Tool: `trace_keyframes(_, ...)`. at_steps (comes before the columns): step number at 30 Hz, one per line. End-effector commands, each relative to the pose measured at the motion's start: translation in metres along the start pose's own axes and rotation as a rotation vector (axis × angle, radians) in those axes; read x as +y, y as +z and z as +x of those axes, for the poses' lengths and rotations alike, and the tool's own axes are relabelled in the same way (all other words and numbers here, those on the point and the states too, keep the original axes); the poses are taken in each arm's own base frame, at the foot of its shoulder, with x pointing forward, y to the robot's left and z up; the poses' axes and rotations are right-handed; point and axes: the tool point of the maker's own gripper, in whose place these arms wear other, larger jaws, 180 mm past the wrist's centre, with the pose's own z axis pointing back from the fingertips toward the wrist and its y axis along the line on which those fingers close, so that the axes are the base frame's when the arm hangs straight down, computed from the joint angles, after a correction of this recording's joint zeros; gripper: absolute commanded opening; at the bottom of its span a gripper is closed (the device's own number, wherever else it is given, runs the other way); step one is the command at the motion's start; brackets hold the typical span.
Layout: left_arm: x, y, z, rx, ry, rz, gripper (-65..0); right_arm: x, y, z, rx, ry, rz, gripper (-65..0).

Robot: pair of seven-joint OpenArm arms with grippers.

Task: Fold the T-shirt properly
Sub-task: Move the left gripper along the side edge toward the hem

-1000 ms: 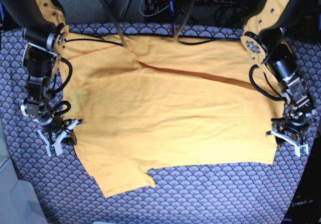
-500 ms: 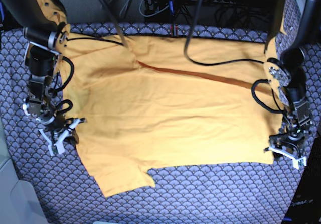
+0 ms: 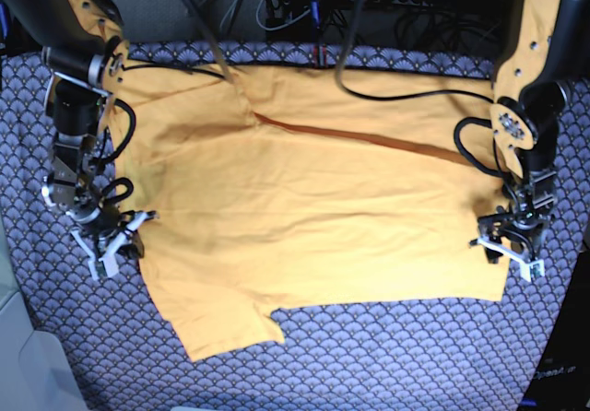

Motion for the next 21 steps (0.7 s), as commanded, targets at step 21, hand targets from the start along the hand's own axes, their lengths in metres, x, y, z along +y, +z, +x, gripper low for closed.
trace_keyframes(21,0.009,0.000,0.004,-0.017,0.007,0.061,-32.3,-0.010,0.002,0.030,-0.074,0.015,-0.012,-65.0)
